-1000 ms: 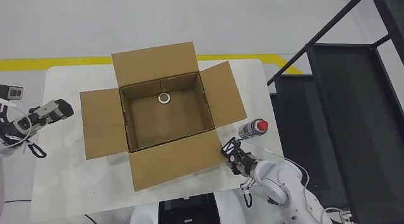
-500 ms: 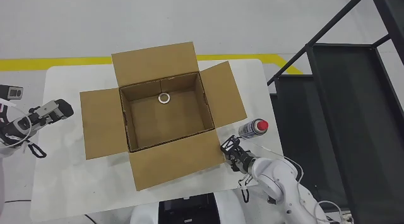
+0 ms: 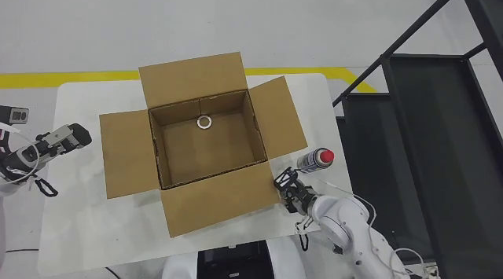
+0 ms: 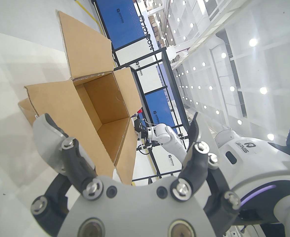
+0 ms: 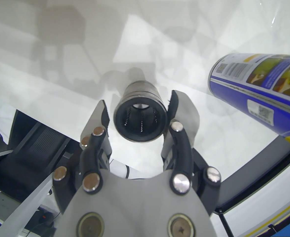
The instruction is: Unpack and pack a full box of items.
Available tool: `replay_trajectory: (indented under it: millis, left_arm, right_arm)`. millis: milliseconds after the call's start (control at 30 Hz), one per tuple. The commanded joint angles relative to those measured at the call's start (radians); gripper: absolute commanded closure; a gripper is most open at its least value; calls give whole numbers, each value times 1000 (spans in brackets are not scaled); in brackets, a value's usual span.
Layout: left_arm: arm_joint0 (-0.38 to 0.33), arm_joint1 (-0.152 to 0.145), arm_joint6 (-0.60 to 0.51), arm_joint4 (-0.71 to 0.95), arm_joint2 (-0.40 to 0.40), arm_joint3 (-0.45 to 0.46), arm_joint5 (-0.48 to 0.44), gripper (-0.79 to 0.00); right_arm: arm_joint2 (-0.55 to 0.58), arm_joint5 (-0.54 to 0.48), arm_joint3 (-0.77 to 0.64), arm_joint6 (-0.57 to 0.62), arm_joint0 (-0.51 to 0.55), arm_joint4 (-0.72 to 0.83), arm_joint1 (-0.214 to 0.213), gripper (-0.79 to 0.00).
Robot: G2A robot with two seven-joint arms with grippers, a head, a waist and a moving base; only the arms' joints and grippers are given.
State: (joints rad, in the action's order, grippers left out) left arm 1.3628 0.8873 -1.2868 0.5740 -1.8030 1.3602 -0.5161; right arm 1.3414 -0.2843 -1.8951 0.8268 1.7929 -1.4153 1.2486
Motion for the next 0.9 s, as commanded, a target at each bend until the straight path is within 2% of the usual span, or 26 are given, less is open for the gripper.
replay_trajectory:
  millis: [0, 300, 533, 600, 867]
  left_arm:
    - [0, 0, 0, 0, 0, 0, 0, -785]
    - [0, 0, 0, 0, 0, 0, 0, -785]
    - [0, 0, 0, 0, 0, 0, 0, -785]
    - [0, 0, 0, 0, 0, 0, 0, -785]
    - [0, 0, 0, 0, 0, 0, 0, -785]
  right_arm:
    - [3, 1, -28, -4, 4, 6, -1, -785]
    - [52, -9, -245, 57, 72, 0, -15, -785]
    - [97, -77, -439, 89, 135, 62, -27, -785]
    - [113, -91, -455, 110, 136, 55, -31, -785]
    - [126, -176, -455, 59, 64, 133, -40, -785]
